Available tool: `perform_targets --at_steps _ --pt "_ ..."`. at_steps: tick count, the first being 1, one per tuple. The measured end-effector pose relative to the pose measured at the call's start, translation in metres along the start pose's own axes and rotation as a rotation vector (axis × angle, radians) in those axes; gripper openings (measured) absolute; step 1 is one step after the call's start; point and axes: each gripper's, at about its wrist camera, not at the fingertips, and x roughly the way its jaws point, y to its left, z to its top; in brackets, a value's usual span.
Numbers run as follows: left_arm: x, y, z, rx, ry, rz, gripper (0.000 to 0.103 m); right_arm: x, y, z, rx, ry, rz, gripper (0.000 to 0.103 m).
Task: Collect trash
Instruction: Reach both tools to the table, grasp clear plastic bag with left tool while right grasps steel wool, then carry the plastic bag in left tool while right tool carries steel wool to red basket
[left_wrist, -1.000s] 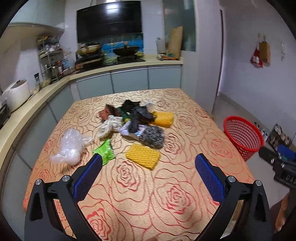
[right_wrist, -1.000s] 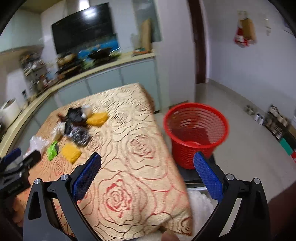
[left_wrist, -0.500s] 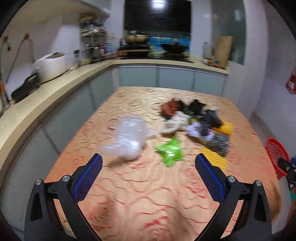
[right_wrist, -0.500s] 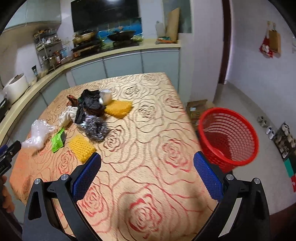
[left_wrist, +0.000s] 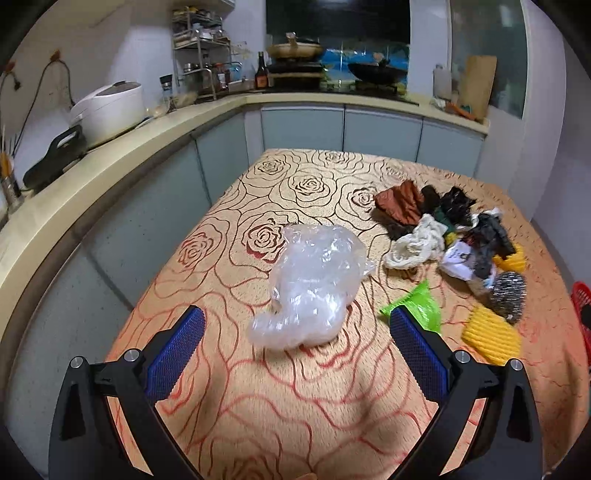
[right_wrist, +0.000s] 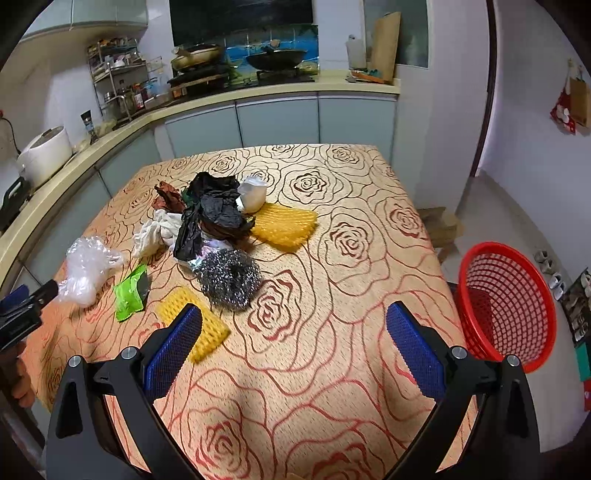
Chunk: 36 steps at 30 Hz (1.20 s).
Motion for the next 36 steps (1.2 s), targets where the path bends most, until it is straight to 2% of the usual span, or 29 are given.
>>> perform_targets --at_steps 8,12,13,15,18,24,30,36 --pt "0.048 -0.001 0.013 -0.002 0.069 -0.048 0.096 0.028 0.01 0.015 -0.027 0.027 0.007 0.098" --pt "0.061 -0.003 0.017 0.009 0.074 -0.058 0.095 0.04 0.016 0.022 -0.047 0.033 0.015 0.098" --pt "0.062 -0.003 0.017 0.012 0.075 -0.06 0.094 0.043 0.017 0.024 -0.05 0.036 0.018 0.098" --pt "0.068 -0.005 0.017 0.025 0.084 -0.062 0.081 0.049 0.021 0.026 -0.057 0.043 0.026 0.098" --pt "0.075 -0.005 0.017 0.027 0.104 -0.078 0.069 0.059 0.025 0.028 -0.067 0.058 0.031 0.098" --pt "0.081 -0.002 0.014 0.026 0.101 -0.087 0.051 0.081 0.036 0.029 -0.087 0.092 0.06 0.096" --pt "0.076 -0.002 0.014 0.042 0.085 -0.092 0.042 0.095 0.043 0.028 -0.094 0.111 0.079 0.091" --pt "0.068 0.002 0.016 0.021 0.066 -0.092 0.041 0.109 0.048 0.026 -0.101 0.141 0.092 0.082"
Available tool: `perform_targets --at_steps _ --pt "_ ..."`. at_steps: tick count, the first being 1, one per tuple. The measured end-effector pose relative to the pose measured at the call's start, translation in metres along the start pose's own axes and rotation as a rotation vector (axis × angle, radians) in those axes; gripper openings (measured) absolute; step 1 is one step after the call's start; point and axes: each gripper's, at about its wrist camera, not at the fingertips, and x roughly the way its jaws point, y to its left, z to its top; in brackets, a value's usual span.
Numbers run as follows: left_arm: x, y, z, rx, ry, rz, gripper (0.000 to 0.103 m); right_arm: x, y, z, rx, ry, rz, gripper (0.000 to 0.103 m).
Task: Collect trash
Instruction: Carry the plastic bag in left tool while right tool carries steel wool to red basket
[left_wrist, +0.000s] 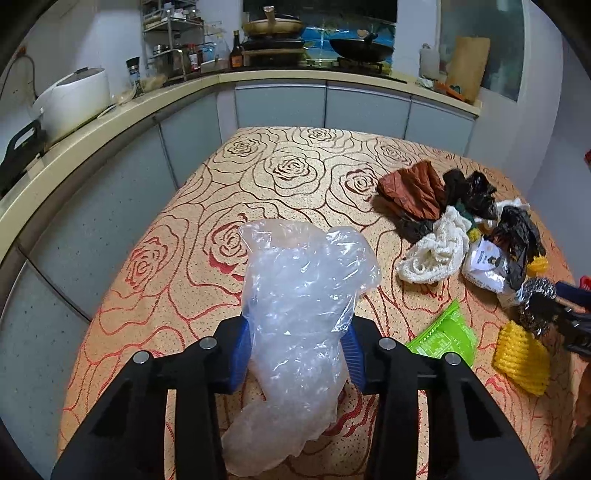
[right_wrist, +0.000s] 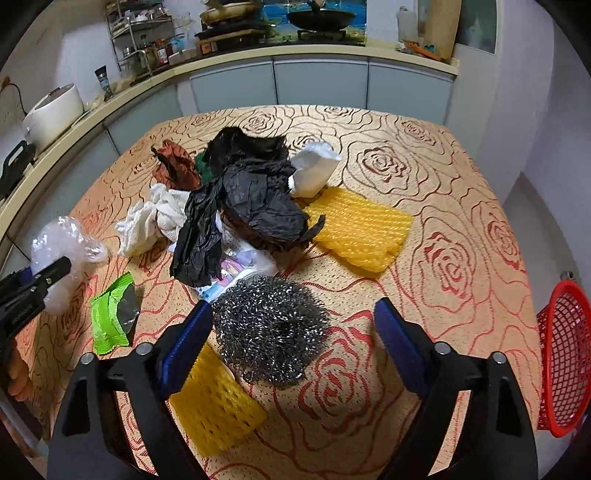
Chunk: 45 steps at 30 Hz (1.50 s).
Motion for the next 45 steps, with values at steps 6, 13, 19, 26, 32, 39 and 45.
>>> perform_targets --at_steps 6,13,19,26,32,39,45 --pt "-0.016 0.003 0.002 -0.004 -0.036 0.009 0.041 0.008 0.002 -0.005 0.002 0.031 0.034 0.058" --pt "-0.033 0.0 0.001 0.008 -0.072 0.027 0.041 -0.007 0.001 -0.008 0.009 -0.01 0.046 0.045" --pt "-0.05 -0.009 0.0 0.021 -0.112 0.028 0.041 -0.033 -0.008 -0.009 0.036 -0.071 0.046 0.045" --pt "-0.07 -0.025 0.005 0.038 -0.167 -0.001 0.041 -0.071 -0.021 -0.01 0.062 -0.163 0.015 0.045" --pt "-0.084 -0.046 0.01 0.072 -0.202 -0.037 0.041 -0.094 -0.034 -0.01 0.09 -0.214 0.002 0.045" --pt "-0.095 -0.077 0.018 0.115 -0.235 -0.088 0.041 -0.12 -0.055 -0.012 0.124 -0.271 -0.019 0.045" --pt "-0.099 -0.116 0.021 0.157 -0.249 -0.156 0.041 -0.141 -0.083 -0.017 0.162 -0.311 -0.057 0.045"
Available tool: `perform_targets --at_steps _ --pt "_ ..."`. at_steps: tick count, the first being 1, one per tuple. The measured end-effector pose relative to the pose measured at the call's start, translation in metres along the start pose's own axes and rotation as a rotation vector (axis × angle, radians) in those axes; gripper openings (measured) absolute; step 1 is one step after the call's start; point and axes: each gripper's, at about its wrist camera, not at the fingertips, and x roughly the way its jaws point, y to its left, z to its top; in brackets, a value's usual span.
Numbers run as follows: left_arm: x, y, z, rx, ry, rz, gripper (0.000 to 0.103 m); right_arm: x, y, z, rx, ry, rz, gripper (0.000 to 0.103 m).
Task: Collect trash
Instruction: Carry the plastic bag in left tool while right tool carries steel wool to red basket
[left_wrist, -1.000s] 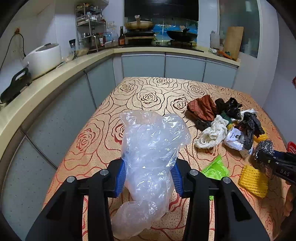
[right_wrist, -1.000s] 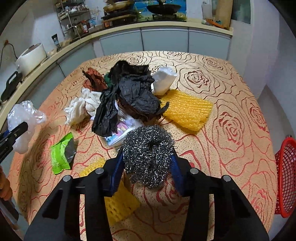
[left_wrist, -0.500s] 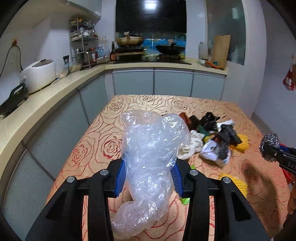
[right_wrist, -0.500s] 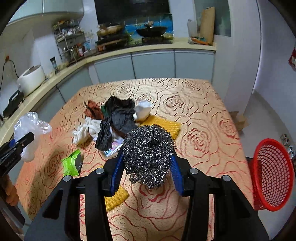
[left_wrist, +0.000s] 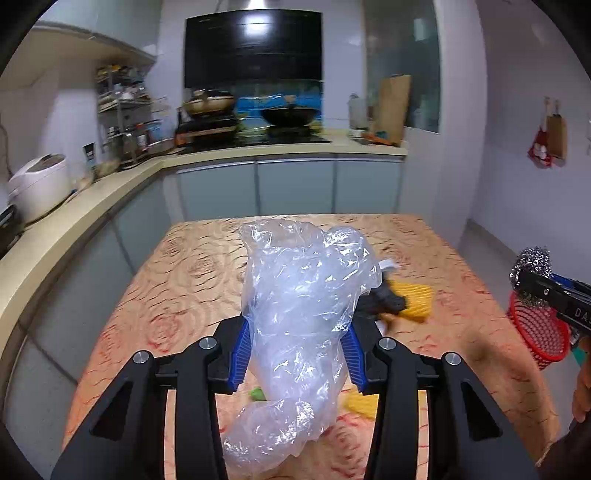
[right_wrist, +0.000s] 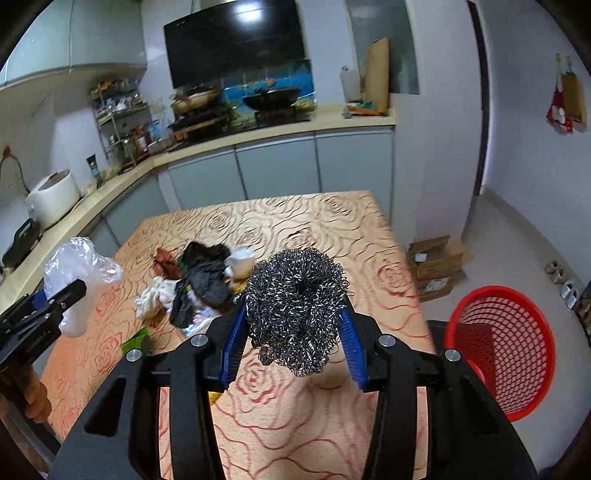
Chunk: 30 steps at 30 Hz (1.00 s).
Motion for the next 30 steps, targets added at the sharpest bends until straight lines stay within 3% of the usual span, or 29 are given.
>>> perform_targets --at_steps 18,30 --pt "0.008 -0.123 0.023 0.11 -0.04 -0.255 0.041 -0.049 -0.089 -0.004 0.092 -0.086 -0.173 0.045" --pt "0.017 -0.187 0.027 0.162 -0.023 -0.355 0.041 -0.069 -0.141 -0.015 0.161 -0.099 -0.257 0.045"
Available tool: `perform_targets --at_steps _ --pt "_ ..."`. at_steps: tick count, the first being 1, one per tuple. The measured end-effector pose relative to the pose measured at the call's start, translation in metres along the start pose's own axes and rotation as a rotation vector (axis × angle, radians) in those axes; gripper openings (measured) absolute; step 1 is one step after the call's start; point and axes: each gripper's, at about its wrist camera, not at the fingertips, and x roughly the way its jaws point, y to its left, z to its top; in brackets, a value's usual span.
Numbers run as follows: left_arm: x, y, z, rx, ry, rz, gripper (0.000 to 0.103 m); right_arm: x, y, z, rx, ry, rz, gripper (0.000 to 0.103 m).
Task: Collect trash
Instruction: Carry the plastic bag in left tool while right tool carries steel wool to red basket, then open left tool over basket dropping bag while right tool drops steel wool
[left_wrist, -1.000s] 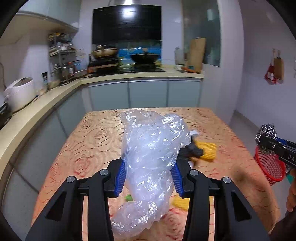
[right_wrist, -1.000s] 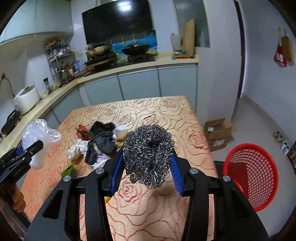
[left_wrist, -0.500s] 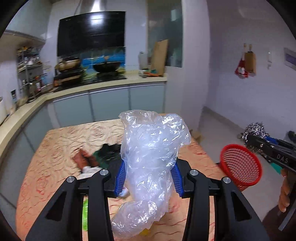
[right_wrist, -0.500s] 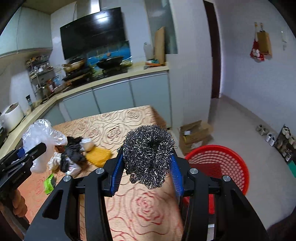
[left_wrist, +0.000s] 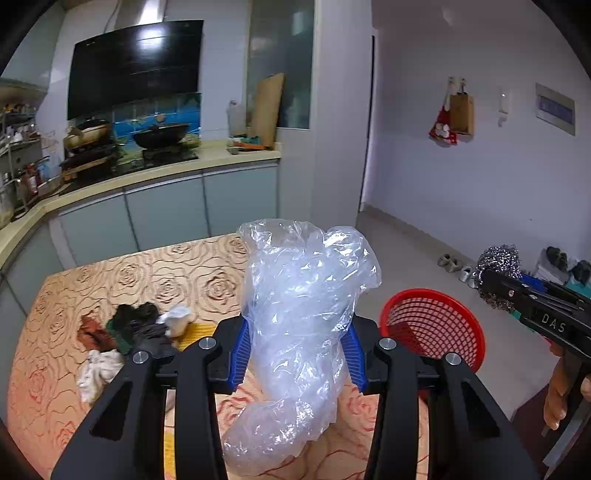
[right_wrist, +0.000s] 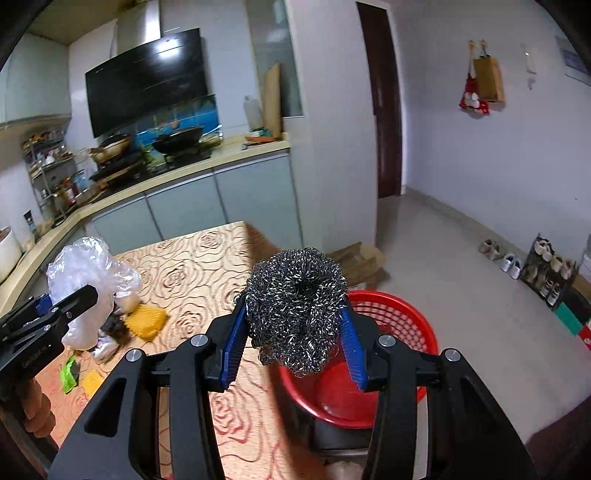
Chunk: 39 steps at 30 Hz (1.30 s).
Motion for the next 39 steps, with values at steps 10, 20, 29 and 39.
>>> perform_targets --at_steps 10,20,29,39 --pt "0.027 -0.04 0.007 0.04 0.016 -0.107 0.041 0.002 -0.042 -0.006 0.062 0.01 -0.086 0.045" --pt "0.068 -0.089 0.005 0.087 0.067 -0.227 0.041 0.017 -0.069 -0.013 0.078 0.048 -0.144 0.045" --pt "0.115 -0.116 -0.007 0.125 0.161 -0.259 0.042 0.048 -0.084 -0.02 0.074 0.12 -0.149 0.045" --pt "0.153 -0.126 -0.021 0.131 0.25 -0.282 0.048 0.084 -0.095 -0.032 0.06 0.211 -0.153 0.048"
